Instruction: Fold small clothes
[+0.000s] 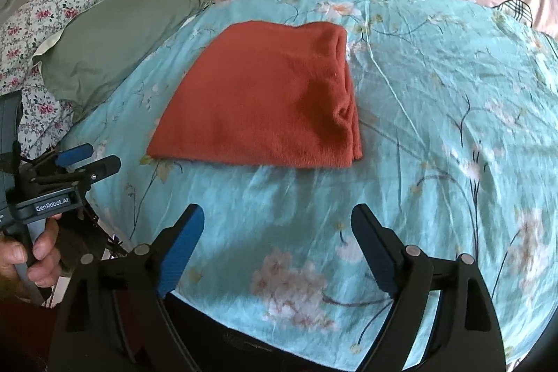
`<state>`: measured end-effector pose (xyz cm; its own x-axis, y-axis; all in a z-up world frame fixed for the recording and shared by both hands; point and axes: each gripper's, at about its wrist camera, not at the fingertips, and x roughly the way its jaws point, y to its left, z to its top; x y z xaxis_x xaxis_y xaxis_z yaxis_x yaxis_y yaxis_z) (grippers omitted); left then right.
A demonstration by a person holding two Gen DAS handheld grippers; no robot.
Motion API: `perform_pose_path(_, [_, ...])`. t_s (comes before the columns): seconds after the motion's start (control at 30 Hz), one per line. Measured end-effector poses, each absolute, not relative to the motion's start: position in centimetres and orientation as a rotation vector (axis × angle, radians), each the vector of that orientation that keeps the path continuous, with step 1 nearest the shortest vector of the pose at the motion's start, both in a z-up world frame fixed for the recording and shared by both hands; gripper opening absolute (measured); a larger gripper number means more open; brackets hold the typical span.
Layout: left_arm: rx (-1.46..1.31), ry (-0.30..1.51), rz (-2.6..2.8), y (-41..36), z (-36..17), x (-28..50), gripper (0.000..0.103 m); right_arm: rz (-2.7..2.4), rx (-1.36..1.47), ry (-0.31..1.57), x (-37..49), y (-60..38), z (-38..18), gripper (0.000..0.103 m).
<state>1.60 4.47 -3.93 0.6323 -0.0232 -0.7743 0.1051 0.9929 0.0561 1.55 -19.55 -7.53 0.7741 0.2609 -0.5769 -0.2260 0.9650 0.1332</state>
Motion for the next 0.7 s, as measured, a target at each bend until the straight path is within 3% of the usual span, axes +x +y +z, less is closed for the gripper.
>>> perform_pose_path(0.7, [0.136, 0.867, -0.019, 2.2, -2.7, 4.9, 0.084, 0.298, 0.058, 0.645, 4.4, -19.1, -5.8, 0.092])
